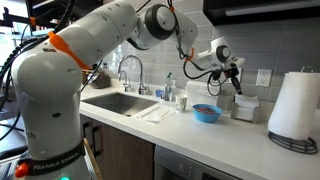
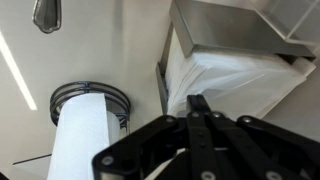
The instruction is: Remove one napkin from the silver napkin holder and put it on the counter next to the paper cup on the left
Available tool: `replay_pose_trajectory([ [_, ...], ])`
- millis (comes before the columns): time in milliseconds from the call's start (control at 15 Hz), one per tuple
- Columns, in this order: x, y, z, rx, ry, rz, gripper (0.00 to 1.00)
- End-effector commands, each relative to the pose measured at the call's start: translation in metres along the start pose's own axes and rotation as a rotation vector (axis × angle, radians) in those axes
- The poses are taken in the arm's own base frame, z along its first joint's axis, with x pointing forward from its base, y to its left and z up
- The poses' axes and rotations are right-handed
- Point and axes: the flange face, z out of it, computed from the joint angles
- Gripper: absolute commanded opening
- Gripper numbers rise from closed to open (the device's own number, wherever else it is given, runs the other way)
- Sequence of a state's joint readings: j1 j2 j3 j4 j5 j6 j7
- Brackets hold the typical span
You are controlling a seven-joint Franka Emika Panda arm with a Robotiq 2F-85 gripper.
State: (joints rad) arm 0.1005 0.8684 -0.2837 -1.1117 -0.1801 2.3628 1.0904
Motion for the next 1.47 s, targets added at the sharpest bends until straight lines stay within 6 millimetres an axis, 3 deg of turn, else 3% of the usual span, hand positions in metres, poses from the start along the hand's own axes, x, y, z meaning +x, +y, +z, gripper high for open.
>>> replay_pose_trajectory([
  [0, -0.006, 0.003, 0.003, -0.043, -0.011, -0.015, 0.0],
  [267, -0.006, 0.002, 0.008, -0.032, -0.004, 0.009, 0.0],
  [333, -0.005, 0.002, 0.008, -0.032, -0.001, 0.023, 0.21],
  [667, 0.006, 0.008, 0.008, -0.038, 0.02, 0.087, 0.56],
  [1067, 0.013, 0.016, 0.021, 0.022, -0.025, 0.165, 0.99],
  [1400, 0.013, 0.021, 0.042, 0.08, -0.077, 0.231, 0.99],
])
